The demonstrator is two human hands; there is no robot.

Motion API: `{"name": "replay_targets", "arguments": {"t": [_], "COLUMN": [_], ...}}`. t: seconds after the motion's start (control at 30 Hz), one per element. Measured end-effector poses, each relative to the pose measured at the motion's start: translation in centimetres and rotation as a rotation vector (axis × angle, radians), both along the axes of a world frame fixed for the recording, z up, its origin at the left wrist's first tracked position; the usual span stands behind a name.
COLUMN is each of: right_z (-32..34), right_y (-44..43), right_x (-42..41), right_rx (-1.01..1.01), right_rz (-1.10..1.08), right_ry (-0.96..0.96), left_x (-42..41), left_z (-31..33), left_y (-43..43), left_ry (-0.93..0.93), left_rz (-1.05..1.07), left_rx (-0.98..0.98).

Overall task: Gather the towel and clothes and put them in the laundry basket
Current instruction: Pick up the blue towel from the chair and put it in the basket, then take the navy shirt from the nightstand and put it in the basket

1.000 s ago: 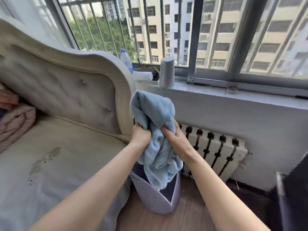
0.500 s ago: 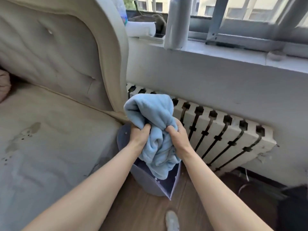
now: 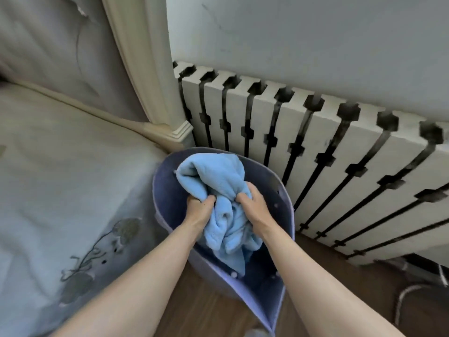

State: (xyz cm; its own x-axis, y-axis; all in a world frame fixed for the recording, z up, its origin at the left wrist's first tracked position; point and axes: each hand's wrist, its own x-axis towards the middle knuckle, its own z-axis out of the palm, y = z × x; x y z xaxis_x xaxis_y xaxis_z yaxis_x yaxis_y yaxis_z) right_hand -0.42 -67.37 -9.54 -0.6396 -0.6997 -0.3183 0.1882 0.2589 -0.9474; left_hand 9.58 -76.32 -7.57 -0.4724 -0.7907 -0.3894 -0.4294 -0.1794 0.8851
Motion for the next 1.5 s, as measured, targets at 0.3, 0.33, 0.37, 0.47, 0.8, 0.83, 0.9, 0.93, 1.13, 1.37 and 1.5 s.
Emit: {"name": "replay_targets", "arguments": {"t": [0.3, 0.33, 0.37, 0.47, 0.8, 0.83, 0.9, 0.93, 1.13, 1.37, 1.5], "right_z": [-8.4, -8.7, -9.2, -9.7, -0.9, 1.0, 4.8, 7.2, 20.4, 35.4, 41.2], "right_y": [-1.5, -1.5, -1.6, -1.6, -1.0, -0.8, -0.3, 0.0, 1.9, 4.2, 5.3], "right_x": [-1.0, -1.1, -1.1, -1.1, -0.8, -0.8, -0.6, -0.5, 1.6, 7.1, 10.8], "right_rx": [0.096, 0.12, 0.141, 0.244, 0.167, 0.143, 0.109, 0.095, 0.016, -0.065, -0.105], "right_rz": [0.022, 0.027, 0.035, 0.081, 0.079, 0.077, 0.071, 0.069, 0.087, 0.144, 0.188], "right_ry": [0.022, 0.024, 0.023, 0.073, 0.143, 0.133, 0.122, 0.122, 0.123, 0.197, 0.196], "left_x": [-0.4, -0.5, -0.6, -1.0, -1.4, -1.3, -1.4, -1.3, 0.9, 7.1, 11.4], "left_z": [-8.3, -8.5, -8.7, -8.8, -0.4, 1.5, 5.3, 7.5, 19.8, 33.5, 39.4], "left_y": [-1.4, -1.5, -1.5, -1.4, -0.5, -0.3, 0.2, 0.6, 3.0, 5.1, 6.3], "left_ry": [-0.05, -0.054, -0.052, -0.068, -0.112, -0.096, -0.063, -0.04, 0.078, 0.179, 0.218], "left_rz": [-0.004, -0.006, 0.003, 0.019, 0.091, 0.087, 0.068, 0.061, 0.074, 0.183, 0.233], "left_rx": [0.243, 0.271, 0.295, 0.308, 0.093, 0.098, 0.122, 0.132, 0.161, 0.098, 0.041]}}
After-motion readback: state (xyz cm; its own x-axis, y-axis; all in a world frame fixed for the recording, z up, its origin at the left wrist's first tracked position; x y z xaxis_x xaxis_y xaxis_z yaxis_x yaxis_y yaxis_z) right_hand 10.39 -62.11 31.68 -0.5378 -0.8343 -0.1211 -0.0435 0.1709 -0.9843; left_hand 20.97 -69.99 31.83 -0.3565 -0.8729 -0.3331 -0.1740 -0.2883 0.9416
